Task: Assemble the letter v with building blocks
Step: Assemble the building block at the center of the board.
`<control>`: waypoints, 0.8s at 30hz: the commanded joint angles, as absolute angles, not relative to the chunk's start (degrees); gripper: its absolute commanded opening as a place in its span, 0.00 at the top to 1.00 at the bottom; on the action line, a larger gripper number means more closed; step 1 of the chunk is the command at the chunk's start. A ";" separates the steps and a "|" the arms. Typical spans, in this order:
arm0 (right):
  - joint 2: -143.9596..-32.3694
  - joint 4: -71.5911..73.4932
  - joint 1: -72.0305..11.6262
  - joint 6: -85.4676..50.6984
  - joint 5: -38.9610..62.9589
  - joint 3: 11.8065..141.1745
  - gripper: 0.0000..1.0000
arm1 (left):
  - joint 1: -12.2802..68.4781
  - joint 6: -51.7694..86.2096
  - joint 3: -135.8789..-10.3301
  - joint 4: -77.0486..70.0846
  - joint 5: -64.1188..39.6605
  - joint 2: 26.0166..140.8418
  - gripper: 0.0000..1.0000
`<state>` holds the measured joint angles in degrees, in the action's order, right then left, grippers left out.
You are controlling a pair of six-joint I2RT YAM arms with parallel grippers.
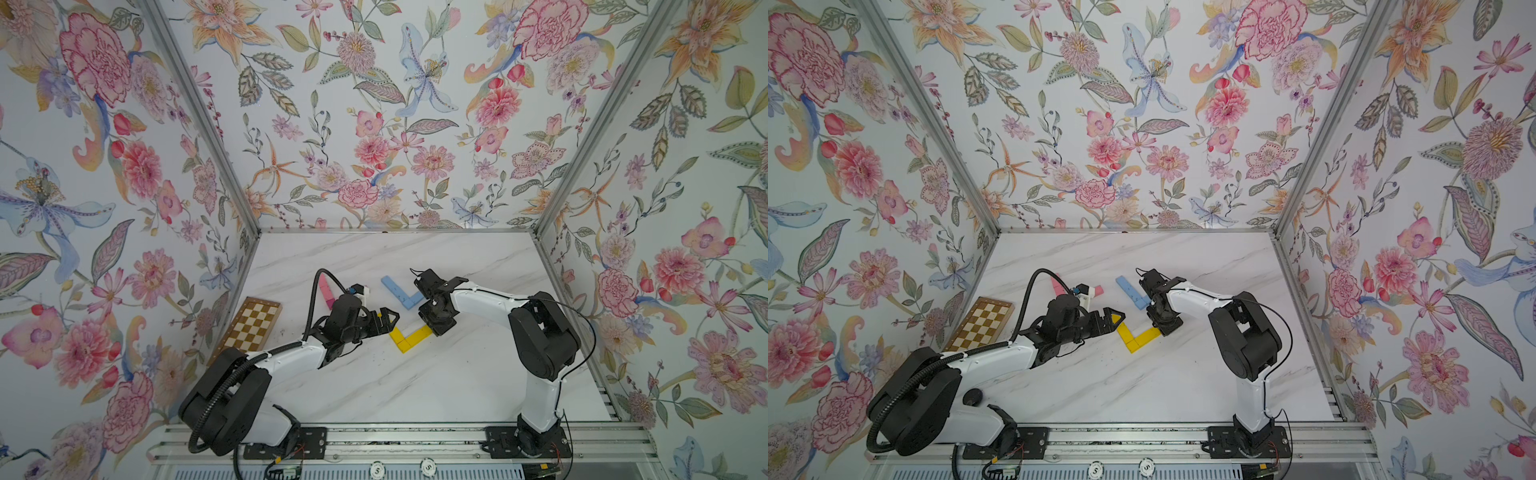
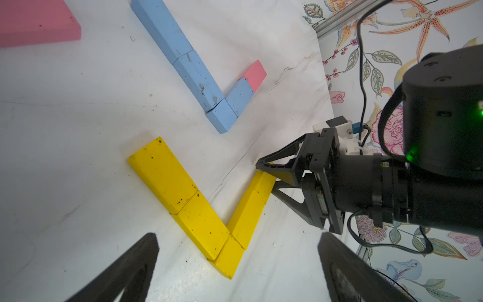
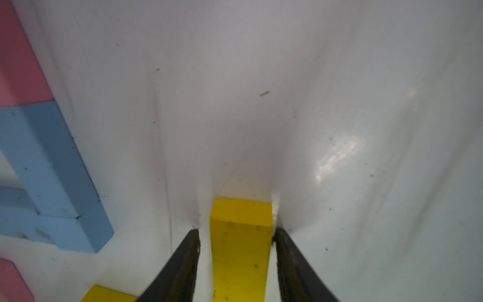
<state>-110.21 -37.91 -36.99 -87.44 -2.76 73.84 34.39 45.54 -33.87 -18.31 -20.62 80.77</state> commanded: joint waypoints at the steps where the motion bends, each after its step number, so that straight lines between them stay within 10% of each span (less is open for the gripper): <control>1: -109.82 -41.24 -36.65 -85.70 -3.96 75.03 0.43 | 33.67 46.00 -33.27 -18.71 -21.17 80.44 0.01; 9: -103.26 -41.25 -35.10 -79.36 -9.70 77.21 0.01 | 33.62 42.96 -34.85 -14.35 -19.58 77.72 0.01; 24: -86.22 -26.92 -2.86 -33.50 -20.50 68.06 0.01 | 18.11 13.97 -49.10 7.84 29.86 67.06 0.01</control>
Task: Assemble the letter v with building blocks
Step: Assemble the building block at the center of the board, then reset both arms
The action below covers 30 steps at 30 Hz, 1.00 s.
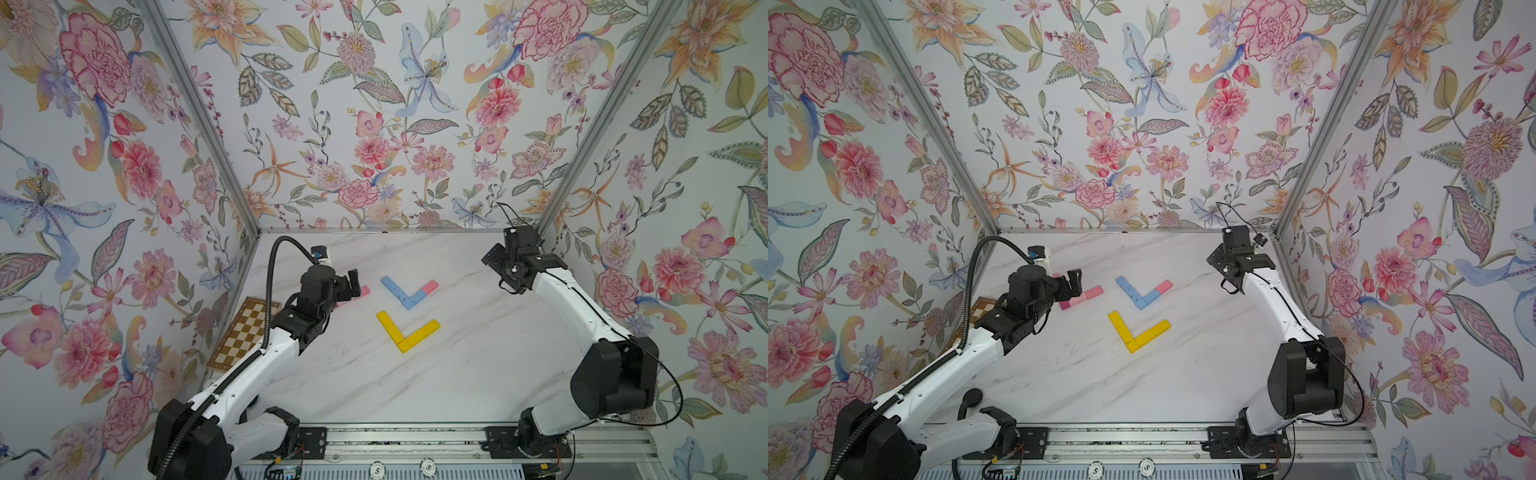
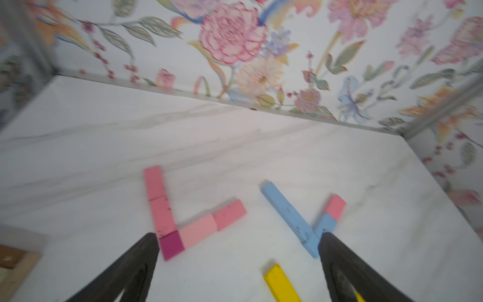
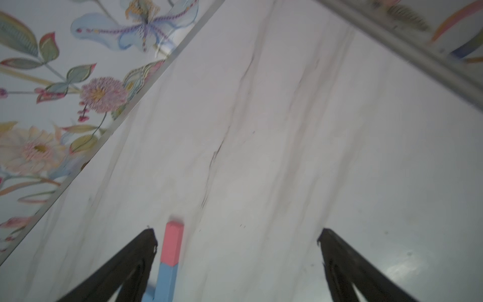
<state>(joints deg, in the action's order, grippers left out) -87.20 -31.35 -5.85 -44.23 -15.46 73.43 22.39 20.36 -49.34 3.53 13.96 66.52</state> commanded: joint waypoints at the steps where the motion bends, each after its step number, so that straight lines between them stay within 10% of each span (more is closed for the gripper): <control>1: -85.32 -22.83 -1.12 -30.93 -21.74 64.52 0.01 | 16.08 12.26 -47.67 4.60 32.11 67.15 0.01; 13: -84.59 20.89 0.11 -10.59 -34.45 37.24 0.01 | -3.78 12.39 -36.27 -18.40 25.11 76.30 0.01; 30: -86.77 61.25 1.23 -5.74 -15.78 15.85 0.01 | -1.22 6.30 -20.91 -51.42 20.12 82.62 0.01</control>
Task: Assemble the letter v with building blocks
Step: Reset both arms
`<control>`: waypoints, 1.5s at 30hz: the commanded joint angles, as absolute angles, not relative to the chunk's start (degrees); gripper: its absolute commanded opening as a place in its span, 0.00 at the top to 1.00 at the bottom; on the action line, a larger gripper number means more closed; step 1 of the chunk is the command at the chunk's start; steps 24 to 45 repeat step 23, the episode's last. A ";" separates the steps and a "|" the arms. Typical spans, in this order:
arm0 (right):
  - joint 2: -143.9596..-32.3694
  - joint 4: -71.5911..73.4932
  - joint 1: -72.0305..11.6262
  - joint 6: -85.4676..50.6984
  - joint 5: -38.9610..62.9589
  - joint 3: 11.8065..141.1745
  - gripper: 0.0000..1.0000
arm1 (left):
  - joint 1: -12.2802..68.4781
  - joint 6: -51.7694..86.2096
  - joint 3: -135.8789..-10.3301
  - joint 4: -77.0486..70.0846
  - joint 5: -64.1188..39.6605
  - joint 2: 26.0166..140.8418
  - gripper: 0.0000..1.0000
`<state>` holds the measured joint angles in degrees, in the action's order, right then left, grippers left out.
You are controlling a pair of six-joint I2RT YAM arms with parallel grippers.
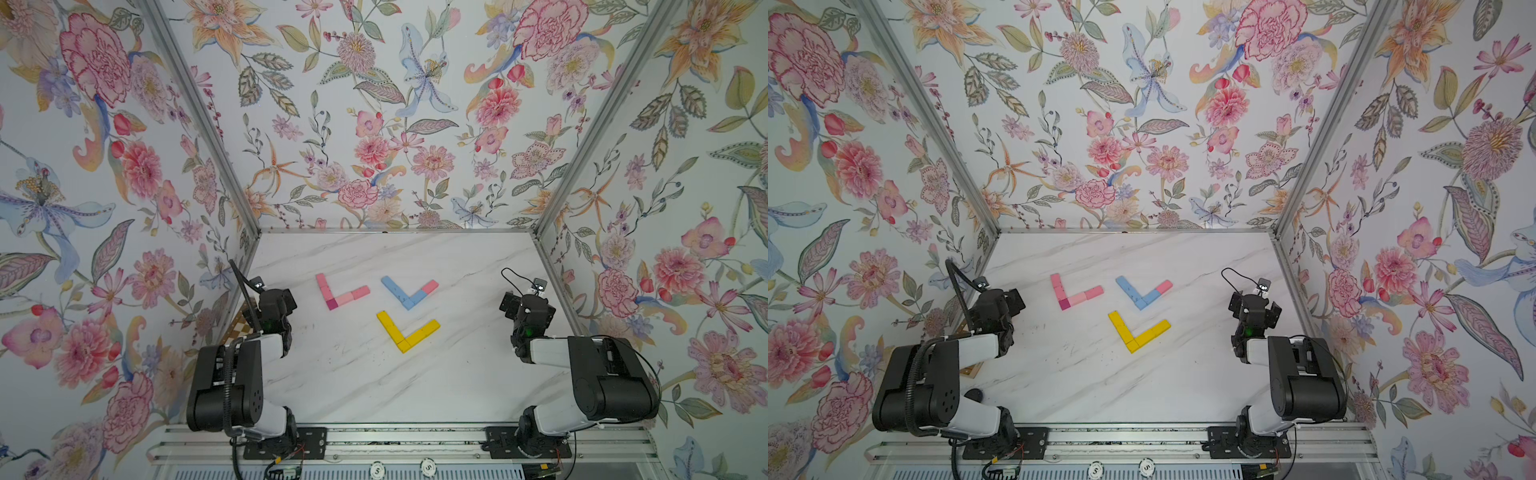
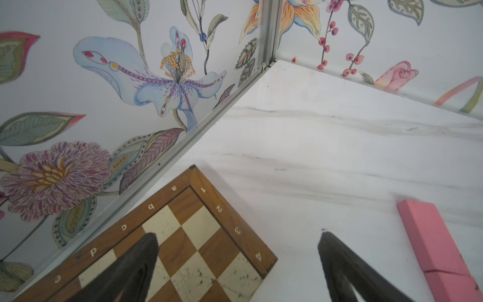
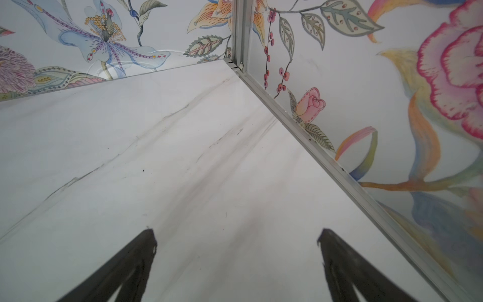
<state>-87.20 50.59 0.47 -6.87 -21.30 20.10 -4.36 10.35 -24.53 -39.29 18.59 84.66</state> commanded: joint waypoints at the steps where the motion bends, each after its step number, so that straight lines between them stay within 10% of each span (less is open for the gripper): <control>1: -90.36 71.95 0.54 -3.62 -16.15 13.94 0.01 | 1.53 3.33 -18.30 -56.94 21.57 82.93 0.01; 5: -89.04 65.89 0.02 -4.63 -18.45 15.77 0.01 | 7.50 -6.84 -9.68 -88.47 22.45 95.24 0.01; 8: -88.89 64.19 1.51 -6.49 -18.14 16.52 0.01 | 3.05 -0.58 -17.12 -64.54 16.67 90.09 0.01; 45: -88.87 64.95 1.60 -6.94 -19.39 16.16 0.01 | 2.46 -0.88 -15.29 -71.34 15.40 90.76 0.01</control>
